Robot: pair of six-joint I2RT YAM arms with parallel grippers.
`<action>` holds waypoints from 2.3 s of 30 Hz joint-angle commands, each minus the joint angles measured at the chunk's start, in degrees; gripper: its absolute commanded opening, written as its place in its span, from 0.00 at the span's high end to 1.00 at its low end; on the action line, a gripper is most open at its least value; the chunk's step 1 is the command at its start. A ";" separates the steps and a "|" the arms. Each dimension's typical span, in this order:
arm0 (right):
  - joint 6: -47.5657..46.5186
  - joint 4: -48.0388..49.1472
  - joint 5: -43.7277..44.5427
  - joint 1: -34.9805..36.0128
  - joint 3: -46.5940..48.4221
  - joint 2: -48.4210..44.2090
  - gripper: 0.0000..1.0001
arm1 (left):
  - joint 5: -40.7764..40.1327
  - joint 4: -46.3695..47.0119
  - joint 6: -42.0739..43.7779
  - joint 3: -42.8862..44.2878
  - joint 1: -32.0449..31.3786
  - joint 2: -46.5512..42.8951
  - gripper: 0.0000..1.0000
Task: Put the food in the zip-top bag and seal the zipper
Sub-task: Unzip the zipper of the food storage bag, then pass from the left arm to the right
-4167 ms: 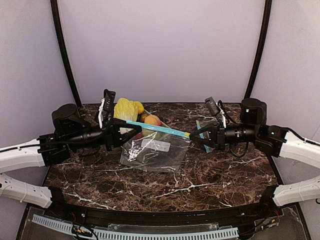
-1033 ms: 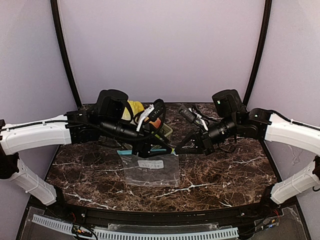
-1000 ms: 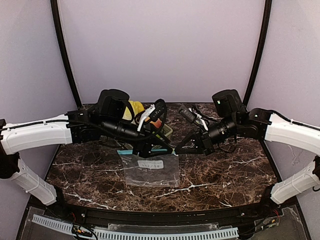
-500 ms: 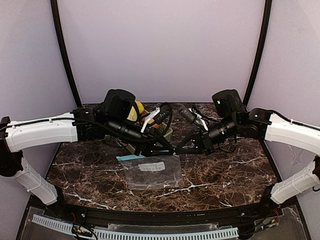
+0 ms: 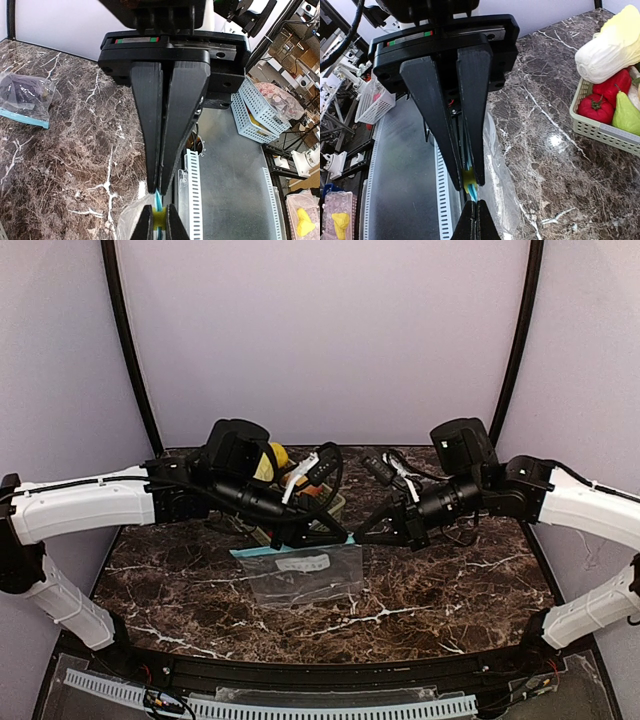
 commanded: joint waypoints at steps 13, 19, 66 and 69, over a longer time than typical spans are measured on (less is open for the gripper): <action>-0.83 -12.77 35.88 -0.86 2.35 -5.84 1.00 | -3.24 -9.20 0.69 -8.87 1.09 -8.17 0.99; 0.84 -12.73 41.01 -3.98 3.54 -3.31 1.00 | -6.21 -12.82 1.48 -10.96 1.58 -11.49 0.99; 46.86 21.19 22.35 -3.98 -10.22 7.56 0.48 | -66.39 15.29 -3.00 -20.25 -14.67 -5.31 0.99; 46.79 21.15 22.45 -3.98 -10.03 8.42 0.48 | -65.90 15.72 -2.72 -20.49 -14.72 -5.38 0.99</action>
